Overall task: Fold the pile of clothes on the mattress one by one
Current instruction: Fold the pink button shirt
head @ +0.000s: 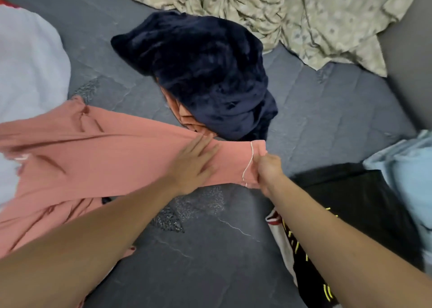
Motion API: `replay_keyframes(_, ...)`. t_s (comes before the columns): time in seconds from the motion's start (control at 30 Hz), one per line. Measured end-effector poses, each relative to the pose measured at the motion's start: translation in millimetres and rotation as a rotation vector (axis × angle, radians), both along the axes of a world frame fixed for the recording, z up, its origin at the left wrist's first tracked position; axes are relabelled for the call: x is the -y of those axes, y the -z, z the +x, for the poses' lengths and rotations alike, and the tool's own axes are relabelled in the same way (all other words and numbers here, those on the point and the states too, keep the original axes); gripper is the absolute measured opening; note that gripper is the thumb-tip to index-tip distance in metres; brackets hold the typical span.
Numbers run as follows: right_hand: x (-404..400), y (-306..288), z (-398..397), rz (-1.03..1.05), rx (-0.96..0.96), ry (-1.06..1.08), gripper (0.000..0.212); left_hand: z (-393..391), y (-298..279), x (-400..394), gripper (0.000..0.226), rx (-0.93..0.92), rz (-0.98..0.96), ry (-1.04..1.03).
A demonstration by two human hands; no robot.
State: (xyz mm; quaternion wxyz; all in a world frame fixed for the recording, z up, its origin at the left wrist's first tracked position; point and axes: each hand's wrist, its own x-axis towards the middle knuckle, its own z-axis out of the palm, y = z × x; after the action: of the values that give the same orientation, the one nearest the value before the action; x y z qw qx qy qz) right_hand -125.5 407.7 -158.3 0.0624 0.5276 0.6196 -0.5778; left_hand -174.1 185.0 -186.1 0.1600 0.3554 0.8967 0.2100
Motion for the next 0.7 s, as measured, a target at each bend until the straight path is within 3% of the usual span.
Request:
replay_keyframes(0.13,-13.4,-3.8,7.3,0.271,0.059,-0.169,0.026,-4.2,9.3,-12.9,0.075,-0.052,-0.064,0.038)
replay_keyframes(0.23,1.3,-9.9,13.6,0.614,0.077,-0.423,0.009,-5.1,12.6,-7.6,0.070,-0.095,-0.072,0.063)
replay_keyframes(0.3,15.2,-7.9,17.5,0.997,0.095,-0.644,0.044,-7.2,10.7,0.8,0.069,-0.095,-0.043,0.087)
replay_keyframes(0.33,20.5,-6.9,19.2,1.172,0.104,-0.764,0.048,-8.6,8.2,7.5,0.068,-0.090,-0.024,0.104)
replay_keyframes(0.43,27.9,4.5,25.7,1.429,0.035,-1.075,0.028,-15.5,-2.3,38.0,0.066,-0.059,0.004,0.122)
replay_keyframes(0.5,37.9,6.3,23.7,1.375,0.013,-1.150,0.026,-23.9,-11.1,68.6,0.069,-0.013,-0.006,0.085)
replay_keyframes(0.7,137.6,-2.2,-4.8,0.986,-0.160,-1.365,0.064,-50.6,-36.4,194.0,0.076,-0.029,-0.121,-0.005)
